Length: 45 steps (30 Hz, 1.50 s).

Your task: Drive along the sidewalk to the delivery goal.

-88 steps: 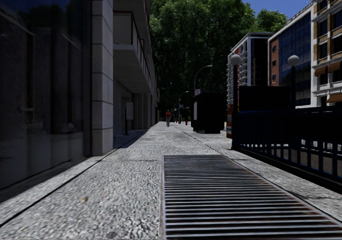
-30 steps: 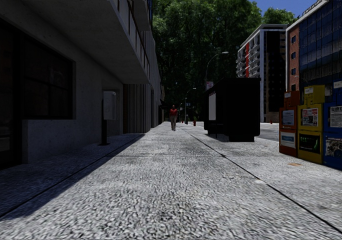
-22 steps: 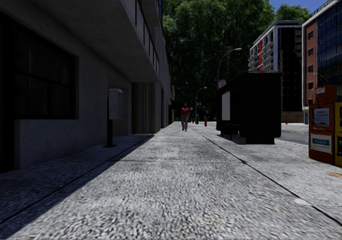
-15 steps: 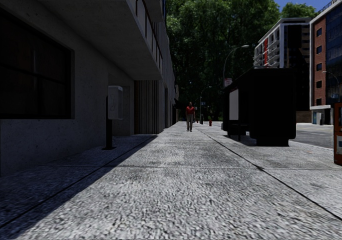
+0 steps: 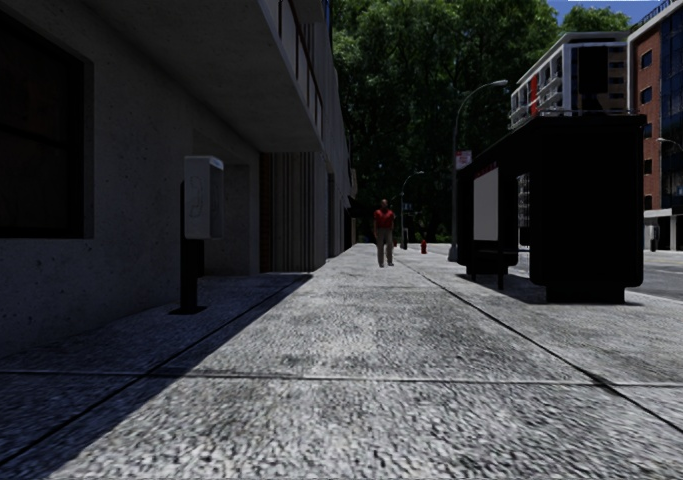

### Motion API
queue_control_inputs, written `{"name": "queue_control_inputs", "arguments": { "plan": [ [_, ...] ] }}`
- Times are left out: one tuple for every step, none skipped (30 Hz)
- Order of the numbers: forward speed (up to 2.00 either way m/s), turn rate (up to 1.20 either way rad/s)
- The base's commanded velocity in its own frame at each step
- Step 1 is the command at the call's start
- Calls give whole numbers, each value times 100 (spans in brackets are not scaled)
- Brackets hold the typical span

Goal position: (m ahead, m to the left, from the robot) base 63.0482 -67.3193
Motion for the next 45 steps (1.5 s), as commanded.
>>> {"name": "queue_control_inputs", "arguments": {
  "plan": [
    [200,0],
    [200,7],
    [200,7],
    [200,10],
    [200,14],
    [200,17],
    [200,20],
    [200,20],
    [200,22],
    [200,23],
    [200,23],
    [200,23],
    [200,23],
    [200,13],
    [200,0],
    [200,0],
    [200,0],
    [200,0],
    [200,0],
    [200,0],
    [200,0],
    [200,0],
    [200,0],
    [200,0],
    [200,0],
    [200,0],
    [200,0],
    [200,0],
    [200,0],
    [200,0],
    [200,0],
    [200,0],
    [200,0],
    [200,0],
    [200,0],
    [200,0],
    [200,0],
    [200,0],
    [200,0],
    [200,0],
    [200,0],
    [200,0],
    [200,0],
    [200,0],
    [200,0]
  ]
}}
